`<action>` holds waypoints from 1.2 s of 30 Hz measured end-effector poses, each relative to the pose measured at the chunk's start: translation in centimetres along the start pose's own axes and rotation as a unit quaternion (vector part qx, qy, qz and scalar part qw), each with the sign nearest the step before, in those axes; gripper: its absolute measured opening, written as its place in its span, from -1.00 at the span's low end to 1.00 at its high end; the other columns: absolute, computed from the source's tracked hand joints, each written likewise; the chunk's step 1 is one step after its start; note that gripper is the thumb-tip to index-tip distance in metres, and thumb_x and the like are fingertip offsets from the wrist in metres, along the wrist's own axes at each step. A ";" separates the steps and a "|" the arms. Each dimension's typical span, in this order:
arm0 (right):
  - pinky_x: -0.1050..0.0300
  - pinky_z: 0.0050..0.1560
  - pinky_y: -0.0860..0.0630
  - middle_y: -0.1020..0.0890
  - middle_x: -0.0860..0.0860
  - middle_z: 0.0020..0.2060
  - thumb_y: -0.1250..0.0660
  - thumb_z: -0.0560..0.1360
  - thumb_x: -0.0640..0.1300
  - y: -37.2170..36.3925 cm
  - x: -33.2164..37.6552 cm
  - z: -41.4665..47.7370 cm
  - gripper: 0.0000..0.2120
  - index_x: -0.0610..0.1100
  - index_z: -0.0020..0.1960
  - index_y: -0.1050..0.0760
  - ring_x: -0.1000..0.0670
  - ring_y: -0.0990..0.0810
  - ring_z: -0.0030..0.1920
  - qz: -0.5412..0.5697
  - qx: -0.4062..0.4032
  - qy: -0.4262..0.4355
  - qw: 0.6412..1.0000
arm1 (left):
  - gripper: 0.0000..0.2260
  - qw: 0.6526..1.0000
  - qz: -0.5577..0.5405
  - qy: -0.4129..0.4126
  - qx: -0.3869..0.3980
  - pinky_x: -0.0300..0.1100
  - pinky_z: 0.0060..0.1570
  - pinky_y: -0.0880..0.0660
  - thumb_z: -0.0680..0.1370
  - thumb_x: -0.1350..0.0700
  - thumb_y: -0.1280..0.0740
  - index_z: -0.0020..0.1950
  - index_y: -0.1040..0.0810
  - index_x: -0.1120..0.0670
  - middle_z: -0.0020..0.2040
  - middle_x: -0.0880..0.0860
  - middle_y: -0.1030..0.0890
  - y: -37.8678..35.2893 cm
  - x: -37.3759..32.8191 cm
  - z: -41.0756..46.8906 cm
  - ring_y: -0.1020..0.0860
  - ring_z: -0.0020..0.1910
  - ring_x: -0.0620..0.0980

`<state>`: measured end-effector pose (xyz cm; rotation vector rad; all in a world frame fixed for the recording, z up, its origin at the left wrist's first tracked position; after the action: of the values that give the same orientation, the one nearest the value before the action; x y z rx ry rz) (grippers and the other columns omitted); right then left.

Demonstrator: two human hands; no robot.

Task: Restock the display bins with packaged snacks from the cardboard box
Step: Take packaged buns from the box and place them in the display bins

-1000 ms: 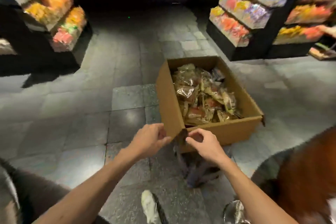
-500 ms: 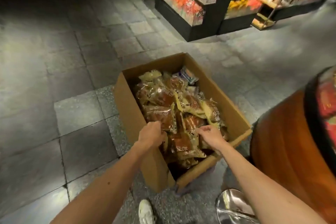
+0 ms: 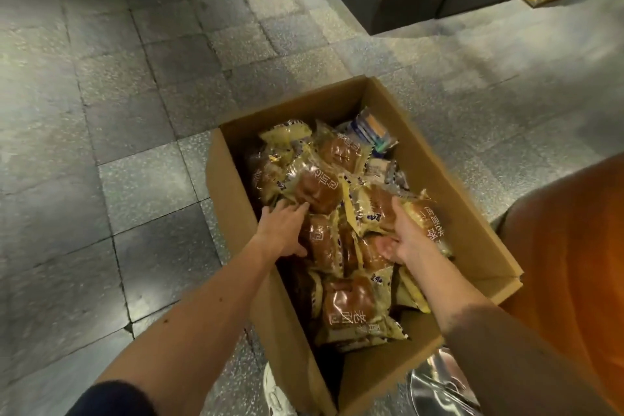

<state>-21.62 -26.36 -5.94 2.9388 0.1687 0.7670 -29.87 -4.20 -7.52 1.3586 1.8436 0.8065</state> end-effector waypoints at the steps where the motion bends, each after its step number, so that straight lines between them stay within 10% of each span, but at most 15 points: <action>1: 0.21 -0.29 -0.48 -0.56 -0.12 -0.03 -0.34 0.44 0.37 0.0 0.1 0.6 -0.41 -0.16 0.09 -0.52 0.03 -0.44 -0.34 0.005 -0.007 -0.023 1.000 | 0.01 1.000 0.015 -0.006 0.019 0.23 0.48 -0.11 0.39 -0.21 -0.52 0.63 0.02 0.01 0.58 0.04 -0.22 0.0 0.1 0.4 -0.13 0.56 0.14; 14: 0.13 -0.24 -0.53 -0.69 -0.09 -0.14 -0.45 0.51 -0.14 -1.0 1.7 2.0 -0.78 -0.17 0.08 -0.49 -0.01 -0.65 -0.23 0.012 -0.003 -0.003 1.000 | -0.15 0.998 -0.041 -0.039 0.029 0.00 0.30 -0.45 0.34 -0.31 -0.51 0.46 -0.28 0.06 0.37 0.07 -0.49 1.5 -0.7 -0.4 -0.49 0.32 0.10; 18: -0.01 0.03 -0.62 -0.70 -0.11 0.04 -0.56 0.37 -0.16 -1.3 3.0 2.1 -0.48 -0.20 0.26 -0.46 -0.06 -0.69 0.00 -0.018 0.038 0.042 0.998 | -0.19 0.996 -0.081 -0.025 -0.013 -0.04 0.13 -0.54 0.31 -0.32 -0.53 0.39 -0.33 0.04 0.25 0.03 -0.59 3.9 -1.0 -2.0 -0.59 0.17 0.08; 23: -0.34 0.05 -0.61 -0.65 -0.14 0.17 -0.76 -0.33 0.06 1.5 3.2 7.3 0.37 -0.10 0.43 -0.31 -0.17 -0.69 0.08 -0.019 0.044 0.110 0.993 | -0.11 0.980 -0.193 0.011 -0.041 -0.05 0.20 -0.52 0.29 -0.29 -0.55 0.48 -0.27 0.00 0.26 0.01 -0.57 6.2 0.6 -5.1 -0.56 0.19 0.04; 27: -0.12 0.05 -0.58 -0.68 -0.12 0.06 -0.62 0.33 -0.10 -0.2 5.0 -3.7 -0.25 -0.17 0.36 -0.28 -0.10 -0.70 -0.02 -0.049 0.101 0.144 0.983 | -0.20 0.947 -0.311 0.048 -0.060 -0.16 0.11 -0.50 0.27 -0.27 -0.58 0.38 -0.34 -0.03 0.15 -0.07 -0.57 7.2 3.4 -8.9 -0.57 0.09 -0.04; 30: -0.33 0.36 -0.39 -0.59 -0.12 0.23 -0.70 0.20 -0.02 -2.0 5.0 -6.2 -0.01 -0.03 0.46 -0.20 -0.15 -0.64 0.15 -0.092 0.169 0.181 0.965 | -0.21 0.930 -0.347 0.082 -0.088 -0.21 0.08 -0.43 0.26 -0.26 -0.58 0.37 -0.34 -0.06 0.14 -0.10 -0.55 6.7 5.8 -13.5 -0.54 0.08 -0.07; 36: -0.22 0.21 -0.56 -0.61 -0.12 0.21 -0.70 0.08 0.02 -8.8 1.4 -13.9 -0.01 -0.06 0.39 -0.30 -0.13 -0.65 0.14 -0.187 0.287 0.274 0.899 | -0.11 0.882 -0.419 0.169 -0.137 -0.03 0.13 -0.59 0.15 -0.39 -0.57 0.33 -0.41 0.00 0.14 -0.04 -0.62 2.2 9.3 -28.5 -0.62 0.04 -0.06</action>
<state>-27.96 -16.51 5.71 2.9026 1.1432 1.6852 -54.10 3.14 8.70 0.1625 2.1947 0.7985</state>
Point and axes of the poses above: each hand's wrist, its own z-axis towards the middle knuckle, its own y-axis out of the back of the hand, x = y × z, the point moved 3 cm from there along z, towards the middle knuckle
